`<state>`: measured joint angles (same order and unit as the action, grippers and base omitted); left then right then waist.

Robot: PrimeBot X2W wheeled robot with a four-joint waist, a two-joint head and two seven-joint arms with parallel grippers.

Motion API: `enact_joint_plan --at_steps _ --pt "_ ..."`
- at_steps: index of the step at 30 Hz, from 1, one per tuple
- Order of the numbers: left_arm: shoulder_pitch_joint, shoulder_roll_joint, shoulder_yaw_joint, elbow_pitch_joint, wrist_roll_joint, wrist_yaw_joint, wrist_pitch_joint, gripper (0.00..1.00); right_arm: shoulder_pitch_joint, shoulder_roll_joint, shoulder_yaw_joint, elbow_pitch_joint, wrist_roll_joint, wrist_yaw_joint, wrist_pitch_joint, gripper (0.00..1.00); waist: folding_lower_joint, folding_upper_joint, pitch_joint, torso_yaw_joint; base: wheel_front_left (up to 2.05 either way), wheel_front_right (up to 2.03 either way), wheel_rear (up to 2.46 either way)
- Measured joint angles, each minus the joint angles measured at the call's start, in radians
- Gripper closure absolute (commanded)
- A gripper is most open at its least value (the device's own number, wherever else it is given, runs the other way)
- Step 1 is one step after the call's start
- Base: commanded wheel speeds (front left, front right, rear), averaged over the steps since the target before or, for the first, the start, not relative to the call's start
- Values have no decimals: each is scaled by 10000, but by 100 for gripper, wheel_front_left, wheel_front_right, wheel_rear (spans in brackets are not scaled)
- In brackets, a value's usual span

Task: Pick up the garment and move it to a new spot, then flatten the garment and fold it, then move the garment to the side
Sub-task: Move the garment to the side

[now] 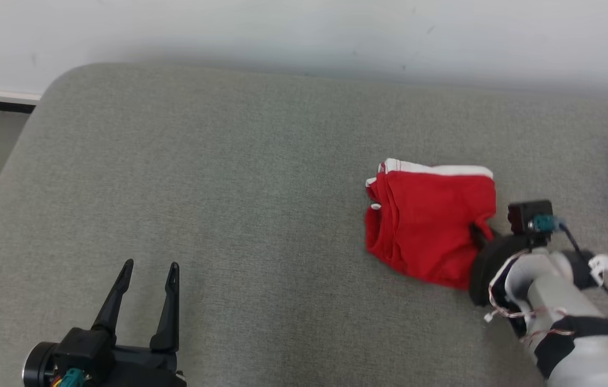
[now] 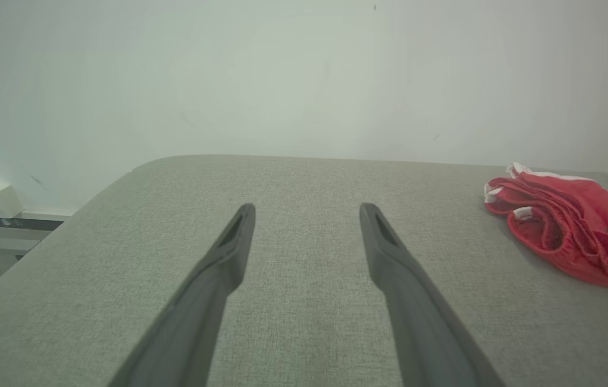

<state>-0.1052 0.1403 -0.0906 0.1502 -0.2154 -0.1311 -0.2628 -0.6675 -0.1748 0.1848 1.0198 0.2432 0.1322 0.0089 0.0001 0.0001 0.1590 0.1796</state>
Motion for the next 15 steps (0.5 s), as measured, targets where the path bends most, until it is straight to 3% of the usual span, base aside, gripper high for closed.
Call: enact_joint_plan --at_steps 9,15 --pt "-492 -46 -100 -247 -77 0 2 0 -1516 -1912 2176 -1494 842 -2 1062 100 0 0 1023 -413 0 0 0" --pt "-962 58 -73 -539 -82 0 0 0 -2409 -3643 2633 -2796 1718 -2 1778 100 2 1 1932 -720 0 0 0"
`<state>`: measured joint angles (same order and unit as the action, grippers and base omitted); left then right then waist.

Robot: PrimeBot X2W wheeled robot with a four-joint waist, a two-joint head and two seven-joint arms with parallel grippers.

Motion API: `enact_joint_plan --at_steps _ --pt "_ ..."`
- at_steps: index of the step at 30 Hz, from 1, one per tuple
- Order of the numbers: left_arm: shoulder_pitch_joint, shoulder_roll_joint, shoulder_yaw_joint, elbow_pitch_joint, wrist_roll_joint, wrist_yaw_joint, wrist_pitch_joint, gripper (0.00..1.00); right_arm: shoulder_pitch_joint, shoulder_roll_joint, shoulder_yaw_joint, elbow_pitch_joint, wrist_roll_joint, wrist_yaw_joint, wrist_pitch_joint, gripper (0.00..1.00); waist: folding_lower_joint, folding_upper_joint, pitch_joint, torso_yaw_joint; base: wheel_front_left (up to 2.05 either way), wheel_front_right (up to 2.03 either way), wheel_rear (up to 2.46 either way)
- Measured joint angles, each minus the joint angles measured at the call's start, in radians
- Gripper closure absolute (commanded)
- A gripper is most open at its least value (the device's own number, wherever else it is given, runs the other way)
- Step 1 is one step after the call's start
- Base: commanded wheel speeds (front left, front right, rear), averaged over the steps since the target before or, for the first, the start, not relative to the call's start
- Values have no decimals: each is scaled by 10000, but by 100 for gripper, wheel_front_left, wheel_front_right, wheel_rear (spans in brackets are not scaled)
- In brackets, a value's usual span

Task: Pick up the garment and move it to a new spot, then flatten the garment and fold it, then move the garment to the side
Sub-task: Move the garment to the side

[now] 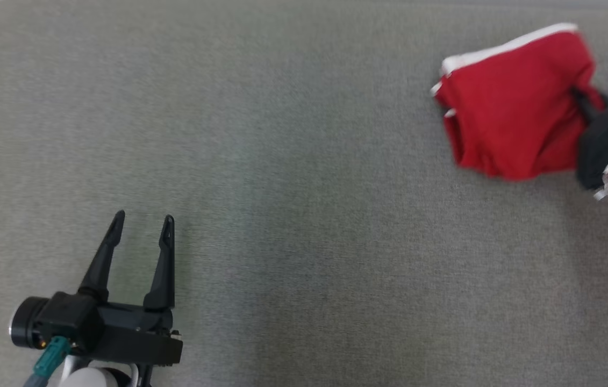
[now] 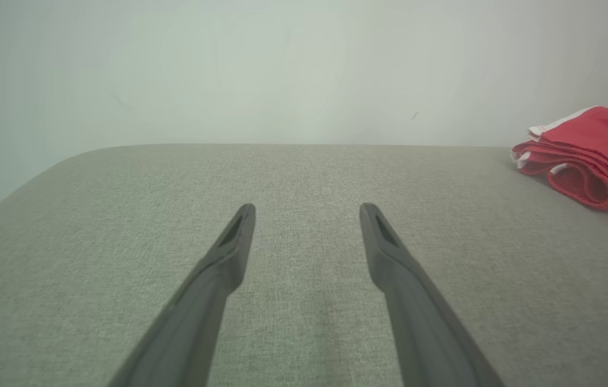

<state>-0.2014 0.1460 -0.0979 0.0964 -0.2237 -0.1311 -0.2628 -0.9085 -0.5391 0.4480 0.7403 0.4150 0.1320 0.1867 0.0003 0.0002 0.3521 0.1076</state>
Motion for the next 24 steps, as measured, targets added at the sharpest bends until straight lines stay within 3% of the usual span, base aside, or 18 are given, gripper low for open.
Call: enact_joint_plan --at_steps 4,14,24 --pt "-188 171 48 -226 -19 0 2 0 -416 -976 -23 -800 301 0 447 100 -1 0 594 -271 0 0 0" --pt "-473 660 128 -771 96 0 0 0 -678 -2564 -727 -2326 644 0 1423 100 -3 0 1614 -1334 0 0 0" --pt "-639 1055 84 -1455 140 0 0 0 -761 -3701 -1377 -2414 268 0 1829 100 -2 0 2518 -2053 0 0 0"
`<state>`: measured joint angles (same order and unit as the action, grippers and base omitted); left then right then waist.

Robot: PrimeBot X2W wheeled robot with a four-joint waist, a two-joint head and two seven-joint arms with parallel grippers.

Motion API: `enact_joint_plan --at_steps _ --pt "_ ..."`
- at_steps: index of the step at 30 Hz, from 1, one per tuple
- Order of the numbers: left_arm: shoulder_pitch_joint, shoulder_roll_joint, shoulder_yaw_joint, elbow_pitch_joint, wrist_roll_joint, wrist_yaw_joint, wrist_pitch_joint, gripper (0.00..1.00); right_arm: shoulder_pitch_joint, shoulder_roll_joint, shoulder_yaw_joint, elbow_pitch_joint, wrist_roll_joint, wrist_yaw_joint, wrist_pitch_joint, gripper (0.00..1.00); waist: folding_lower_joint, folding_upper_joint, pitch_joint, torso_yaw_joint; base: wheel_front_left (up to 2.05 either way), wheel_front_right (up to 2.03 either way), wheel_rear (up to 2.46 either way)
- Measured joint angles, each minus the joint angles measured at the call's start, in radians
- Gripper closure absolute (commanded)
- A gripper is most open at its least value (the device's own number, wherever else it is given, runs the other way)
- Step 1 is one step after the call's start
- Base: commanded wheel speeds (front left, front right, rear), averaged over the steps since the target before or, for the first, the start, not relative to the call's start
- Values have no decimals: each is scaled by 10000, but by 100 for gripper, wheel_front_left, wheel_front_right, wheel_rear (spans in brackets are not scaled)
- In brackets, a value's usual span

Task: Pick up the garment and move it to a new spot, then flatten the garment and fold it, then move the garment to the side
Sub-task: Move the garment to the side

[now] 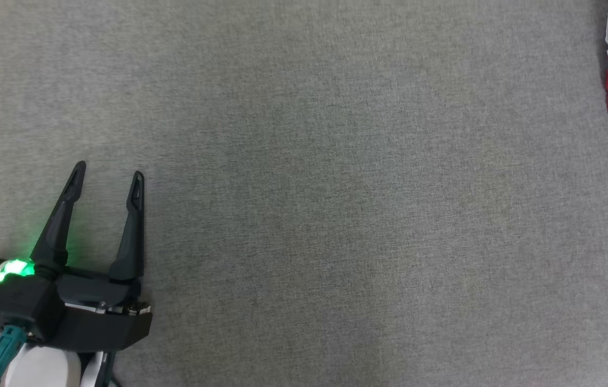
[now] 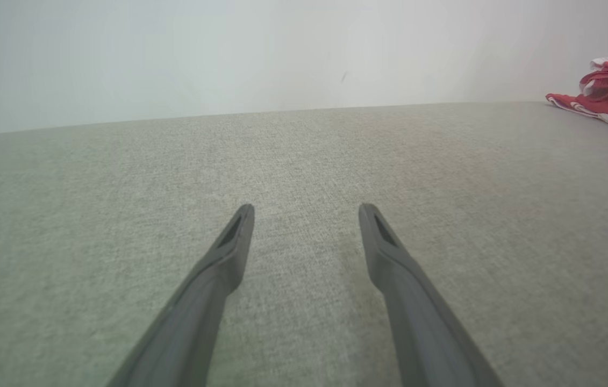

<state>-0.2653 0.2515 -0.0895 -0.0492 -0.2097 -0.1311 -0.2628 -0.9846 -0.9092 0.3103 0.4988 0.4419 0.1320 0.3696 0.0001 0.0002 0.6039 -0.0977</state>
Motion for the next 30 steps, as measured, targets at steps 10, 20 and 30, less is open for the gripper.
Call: enact_joint_plan --at_steps 10,20,30 --pt "-11 132 -23 -439 42 2 0 0 -111 -738 -165 506 -617 0 31 100 -1 -2 505 -149 0 0 0" --pt "-30 4 -42 -337 69 0 -2 0 -553 -522 -424 1049 -1396 0 -1149 0 -1 -1 440 -32 0 0 0" --pt "620 -449 359 186 67 0 0 0 -749 1202 -606 1072 -1561 0 -3227 0 -1 -1 -773 129 0 0 0"
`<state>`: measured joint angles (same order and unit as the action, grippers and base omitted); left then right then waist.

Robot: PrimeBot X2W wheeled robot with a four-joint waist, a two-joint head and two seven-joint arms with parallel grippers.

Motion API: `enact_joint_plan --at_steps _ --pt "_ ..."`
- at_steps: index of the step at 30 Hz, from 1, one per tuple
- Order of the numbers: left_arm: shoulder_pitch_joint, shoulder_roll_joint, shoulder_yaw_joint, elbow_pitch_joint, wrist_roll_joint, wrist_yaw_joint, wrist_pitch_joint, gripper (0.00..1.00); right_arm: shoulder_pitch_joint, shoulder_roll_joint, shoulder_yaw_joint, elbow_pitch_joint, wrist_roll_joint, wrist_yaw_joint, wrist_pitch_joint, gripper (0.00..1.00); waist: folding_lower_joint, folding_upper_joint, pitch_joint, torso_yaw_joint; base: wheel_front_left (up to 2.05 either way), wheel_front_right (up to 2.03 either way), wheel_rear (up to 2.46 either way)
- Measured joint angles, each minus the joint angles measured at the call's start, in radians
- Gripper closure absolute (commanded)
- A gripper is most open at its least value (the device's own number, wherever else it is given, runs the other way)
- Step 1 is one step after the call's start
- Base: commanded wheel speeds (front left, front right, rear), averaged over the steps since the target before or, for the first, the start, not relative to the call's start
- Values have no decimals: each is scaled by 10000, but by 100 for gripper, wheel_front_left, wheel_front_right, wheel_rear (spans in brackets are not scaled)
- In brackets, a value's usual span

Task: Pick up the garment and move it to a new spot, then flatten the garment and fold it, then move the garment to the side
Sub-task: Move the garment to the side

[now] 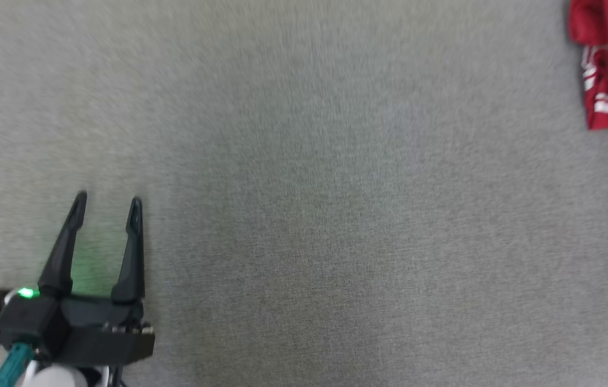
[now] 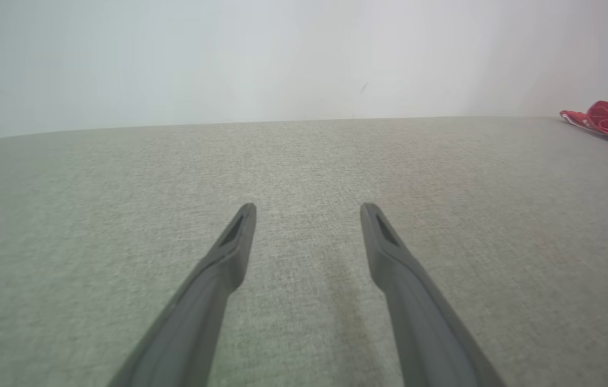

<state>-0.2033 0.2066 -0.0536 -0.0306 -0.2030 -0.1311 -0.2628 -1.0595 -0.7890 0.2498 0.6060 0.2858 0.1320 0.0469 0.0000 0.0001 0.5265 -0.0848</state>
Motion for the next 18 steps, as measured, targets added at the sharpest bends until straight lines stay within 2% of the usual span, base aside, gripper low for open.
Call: enact_joint_plan --at_steps 1,3,10,11,18 --pt "232 -113 136 140 2 0 2 0 198 464 -21 -155 -19 0 -407 0 0 0 -355 40 0 0 0" --pt "390 -153 215 205 2 0 0 0 371 713 -67 -219 -38 0 -589 0 -1 0 -545 61 0 0 0" --pt "1459 -458 688 587 148 0 2 0 2292 2500 -686 -959 -249 0 -1718 0 -2 -3 -2135 262 0 0 0" --pt "1459 -458 688 587 148 0 2 0 2292 2500 -686 -959 -249 0 -1718 0 -2 -3 -2135 262 0 0 0" --pt "1971 -587 775 855 182 0 0 0 4437 3689 -1177 -1843 -487 0 -2144 0 -4 -3 -3346 570 0 0 0"
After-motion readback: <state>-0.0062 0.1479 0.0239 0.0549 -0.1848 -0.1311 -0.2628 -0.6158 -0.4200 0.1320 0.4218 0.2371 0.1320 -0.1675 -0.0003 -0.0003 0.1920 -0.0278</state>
